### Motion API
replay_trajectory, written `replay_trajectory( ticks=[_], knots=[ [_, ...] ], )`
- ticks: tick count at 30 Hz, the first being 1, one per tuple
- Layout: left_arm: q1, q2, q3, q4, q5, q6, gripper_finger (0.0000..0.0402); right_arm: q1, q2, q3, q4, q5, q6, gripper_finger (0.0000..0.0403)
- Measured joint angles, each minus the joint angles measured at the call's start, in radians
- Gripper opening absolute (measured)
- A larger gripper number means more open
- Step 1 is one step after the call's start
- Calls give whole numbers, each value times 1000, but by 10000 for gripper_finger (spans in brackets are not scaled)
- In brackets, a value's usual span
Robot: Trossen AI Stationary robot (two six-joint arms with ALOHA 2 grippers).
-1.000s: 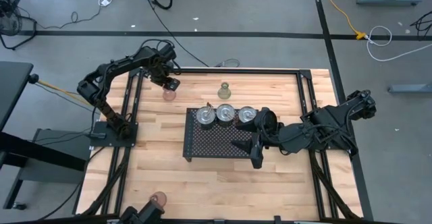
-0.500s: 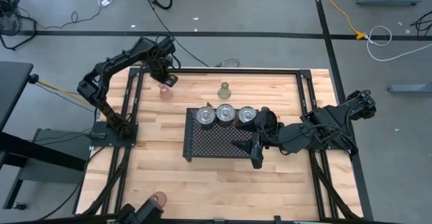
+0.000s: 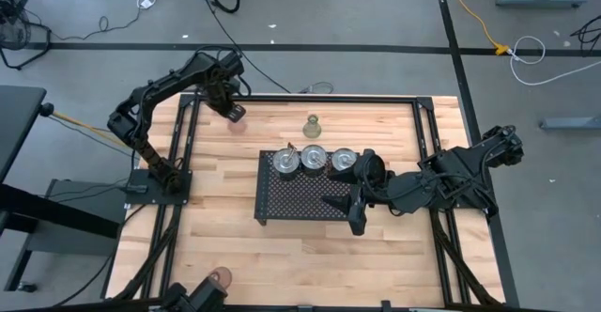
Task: Pick & Place candle stick holders
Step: Put the top pink glass candle holder on the shelf
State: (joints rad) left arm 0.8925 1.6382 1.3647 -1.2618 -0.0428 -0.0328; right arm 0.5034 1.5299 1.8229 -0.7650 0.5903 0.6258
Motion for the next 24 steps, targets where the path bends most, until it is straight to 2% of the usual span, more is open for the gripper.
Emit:
replay_trajectory(
  ticks=[5,10,16,24],
  knots=[
    [0,0,0,30,-17,-1,207,0,0,0,-6,-1,-6,274],
    [0,0,0,85,2,-44,262,0,0,0,-9,-2,-10,274],
    [0,35,-1,75,33,-107,293,0,0,0,-9,-5,-9,274],
    [-26,118,-19,60,56,-110,296,0,0,0,-8,-5,-9,274]
  ],
)
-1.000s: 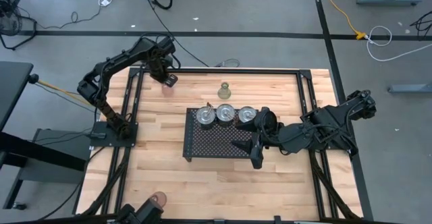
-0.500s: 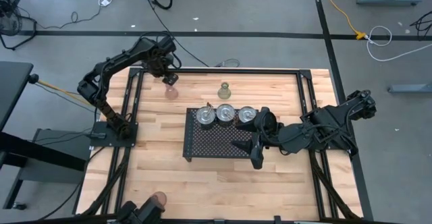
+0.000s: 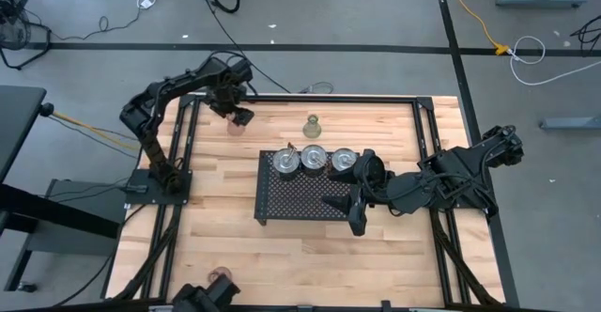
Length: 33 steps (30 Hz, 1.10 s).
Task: Pick & Place candle stick holders
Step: Put the top pink glass candle holder on the shelf
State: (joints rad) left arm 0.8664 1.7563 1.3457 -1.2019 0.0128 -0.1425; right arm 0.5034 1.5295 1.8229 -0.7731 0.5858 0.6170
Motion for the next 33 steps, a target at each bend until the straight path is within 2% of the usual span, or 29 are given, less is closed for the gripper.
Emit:
replay_trajectory(
  ticks=[7,18,22,33],
  knots=[
    [-7,9,0,20,-93,49,296,-13,0,0,1,0,0,274],
    [-5,9,0,55,-100,62,296,-26,0,0,-1,0,-5,274],
    [-5,9,0,81,-132,70,296,-26,0,0,-2,0,-5,274],
    [31,31,-25,97,-96,56,296,-26,0,0,-5,0,12,274]
  ],
)
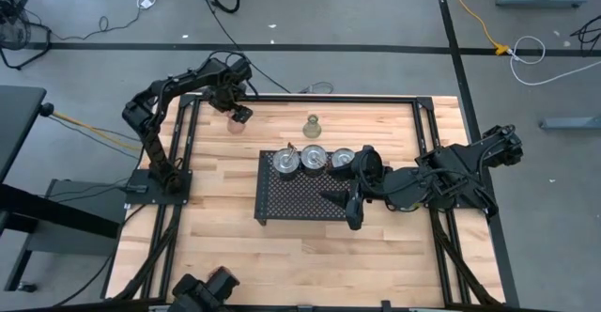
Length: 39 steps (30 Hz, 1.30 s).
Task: Pick & Place candle stick holders
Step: Put the top pink glass candle holder on the shelf
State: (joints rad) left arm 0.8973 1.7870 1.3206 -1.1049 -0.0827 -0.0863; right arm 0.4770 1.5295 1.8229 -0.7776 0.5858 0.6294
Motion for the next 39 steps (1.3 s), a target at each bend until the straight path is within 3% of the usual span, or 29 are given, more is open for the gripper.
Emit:
replay_trajectory(
  ticks=[9,31,35,39],
  knots=[
    [3,0,-4,58,2,19,296,-5,0,0,0,0,-2,274],
    [3,1,-4,26,17,31,294,-5,0,0,0,0,3,274],
    [3,1,-4,28,17,31,269,-5,0,0,0,0,6,274],
    [3,1,-4,30,22,33,211,-5,0,0,0,0,6,274]
  ],
)
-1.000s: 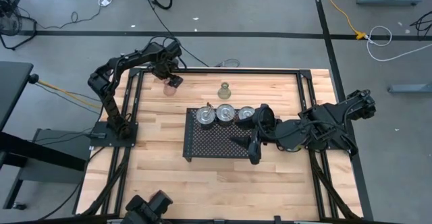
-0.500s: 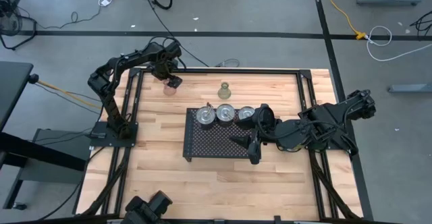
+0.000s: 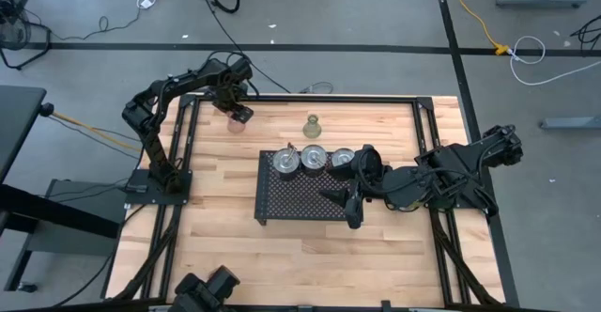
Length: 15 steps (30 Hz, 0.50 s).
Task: Pick & Place candle stick holders
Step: Put the top pink glass candle holder on the shelf
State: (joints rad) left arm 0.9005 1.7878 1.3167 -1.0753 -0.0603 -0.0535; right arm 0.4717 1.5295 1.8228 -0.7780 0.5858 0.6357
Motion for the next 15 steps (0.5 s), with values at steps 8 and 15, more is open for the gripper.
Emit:
replay_trajectory(
  ticks=[8,15],
  knots=[
    [0,0,0,1,10,22,177,0,0,0,0,0,1,274],
    [-2,0,0,-57,14,24,177,0,0,0,0,0,-6,274]
  ],
)
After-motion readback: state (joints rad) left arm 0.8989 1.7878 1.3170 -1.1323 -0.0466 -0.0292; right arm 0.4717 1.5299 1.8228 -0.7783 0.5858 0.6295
